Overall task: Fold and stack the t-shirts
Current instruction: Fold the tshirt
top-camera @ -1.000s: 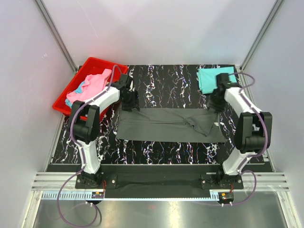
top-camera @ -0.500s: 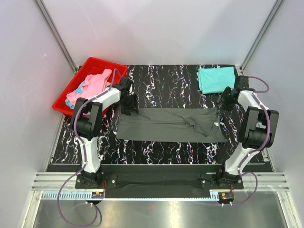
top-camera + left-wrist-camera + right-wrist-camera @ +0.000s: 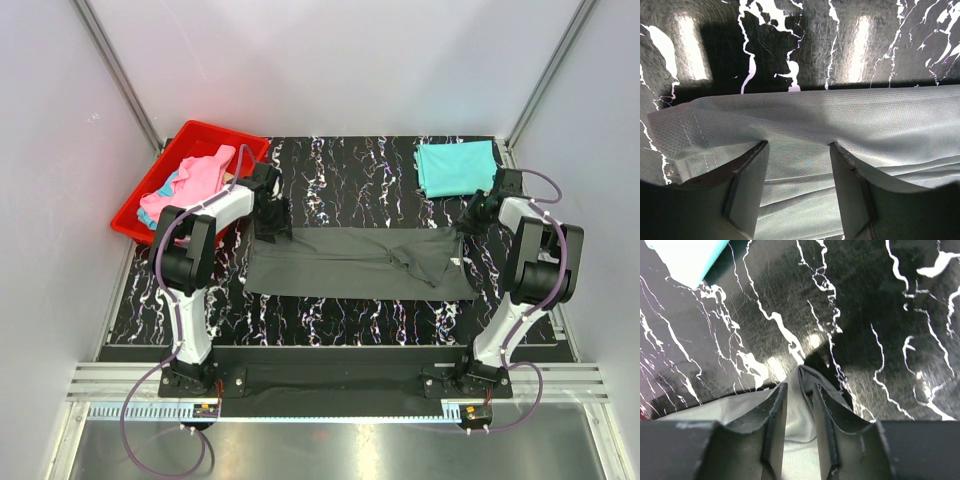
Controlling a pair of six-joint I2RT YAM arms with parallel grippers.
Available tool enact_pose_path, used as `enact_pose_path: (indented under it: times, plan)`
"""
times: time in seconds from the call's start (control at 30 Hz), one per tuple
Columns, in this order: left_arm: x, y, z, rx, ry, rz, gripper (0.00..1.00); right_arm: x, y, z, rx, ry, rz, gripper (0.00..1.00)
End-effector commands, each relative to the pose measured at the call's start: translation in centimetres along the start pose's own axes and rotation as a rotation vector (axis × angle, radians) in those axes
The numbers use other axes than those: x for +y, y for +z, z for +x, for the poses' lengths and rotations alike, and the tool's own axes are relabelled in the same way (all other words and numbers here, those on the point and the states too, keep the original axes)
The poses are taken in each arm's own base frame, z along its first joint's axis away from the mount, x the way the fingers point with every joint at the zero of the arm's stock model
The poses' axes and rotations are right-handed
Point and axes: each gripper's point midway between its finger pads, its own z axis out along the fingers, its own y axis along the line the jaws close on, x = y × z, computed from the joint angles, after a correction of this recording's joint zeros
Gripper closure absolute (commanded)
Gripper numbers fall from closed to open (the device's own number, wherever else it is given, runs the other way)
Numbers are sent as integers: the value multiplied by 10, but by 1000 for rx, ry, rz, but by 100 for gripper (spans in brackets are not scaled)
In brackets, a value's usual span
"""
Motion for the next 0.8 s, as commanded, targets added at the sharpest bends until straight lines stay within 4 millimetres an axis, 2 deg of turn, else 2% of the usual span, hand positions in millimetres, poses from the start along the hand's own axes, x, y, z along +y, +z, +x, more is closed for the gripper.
enact_pose_path:
  times: [0.0,0.07,0.23,0.53,0.77]
  plan:
    - [11,9,3,-4,-12,-33,40,4,9,-12,-39,2,-45,68]
    - [11,8,4,-5,-13,-32,40,5,10,-15,-49,5,-58,68]
    - [14,9,5,-7,-19,-45,39,-1,12,-17,-66,23,-39,100]
    - [26,15,14,-1,-66,-101,36,-21,5,-31,-155,111,12,100]
    - [15,9,11,-29,-116,-52,36,-17,11,-29,-162,169,-21,100]
